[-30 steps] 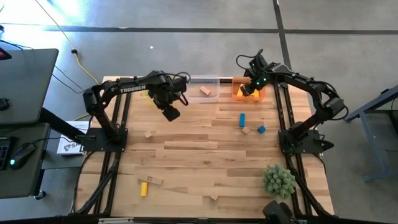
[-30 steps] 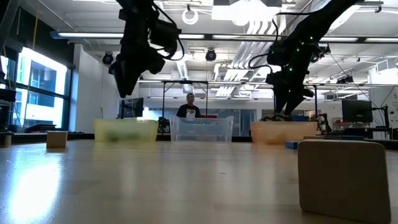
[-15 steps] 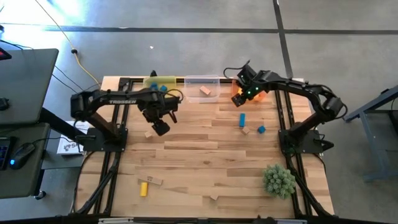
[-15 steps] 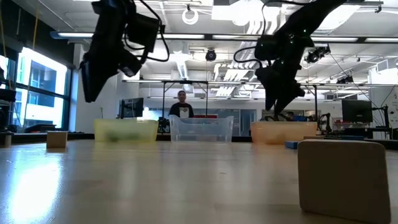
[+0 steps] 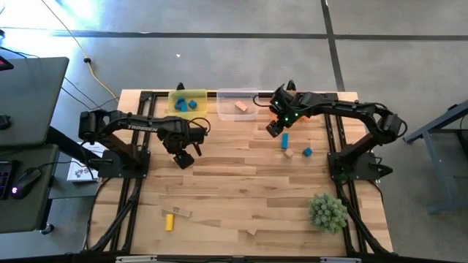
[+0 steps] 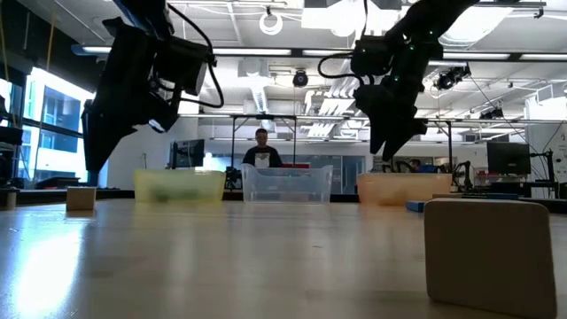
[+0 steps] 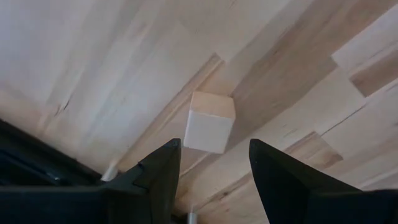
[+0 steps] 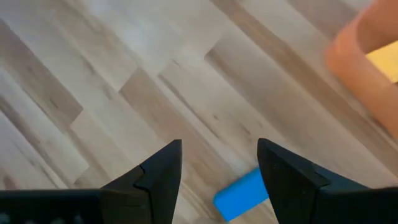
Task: Sort & place blocks by color
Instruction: Put the light brown block into the transparent bin
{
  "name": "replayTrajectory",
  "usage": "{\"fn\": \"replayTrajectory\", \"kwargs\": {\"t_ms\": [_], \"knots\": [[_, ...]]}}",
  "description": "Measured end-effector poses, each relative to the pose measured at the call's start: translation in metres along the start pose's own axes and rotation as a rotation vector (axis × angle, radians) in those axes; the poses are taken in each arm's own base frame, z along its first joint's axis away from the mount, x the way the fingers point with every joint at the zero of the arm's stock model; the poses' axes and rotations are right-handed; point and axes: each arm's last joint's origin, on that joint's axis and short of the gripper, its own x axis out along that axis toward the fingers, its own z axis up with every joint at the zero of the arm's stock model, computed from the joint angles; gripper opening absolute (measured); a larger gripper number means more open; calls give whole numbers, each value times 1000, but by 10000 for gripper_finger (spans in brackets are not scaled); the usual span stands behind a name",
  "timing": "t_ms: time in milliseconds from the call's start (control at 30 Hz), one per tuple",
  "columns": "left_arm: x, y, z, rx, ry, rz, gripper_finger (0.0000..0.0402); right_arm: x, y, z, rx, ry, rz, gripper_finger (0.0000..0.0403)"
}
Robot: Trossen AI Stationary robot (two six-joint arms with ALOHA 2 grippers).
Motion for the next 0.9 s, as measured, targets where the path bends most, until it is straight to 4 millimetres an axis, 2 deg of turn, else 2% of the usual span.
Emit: {"fn": "replayTrajectory", "kwargs": {"t_ms": [400,700,900], "knots": [[19,2,-3,-1,-5,6,182,2,15,-6,-26,12,16,197],[33,5,-7,-3,4,10,182,2,17,-6,-32,14,17,197],[34,4,-5,-8,-18,-5,181,2,17,-6,-34,14,17,197]]}}
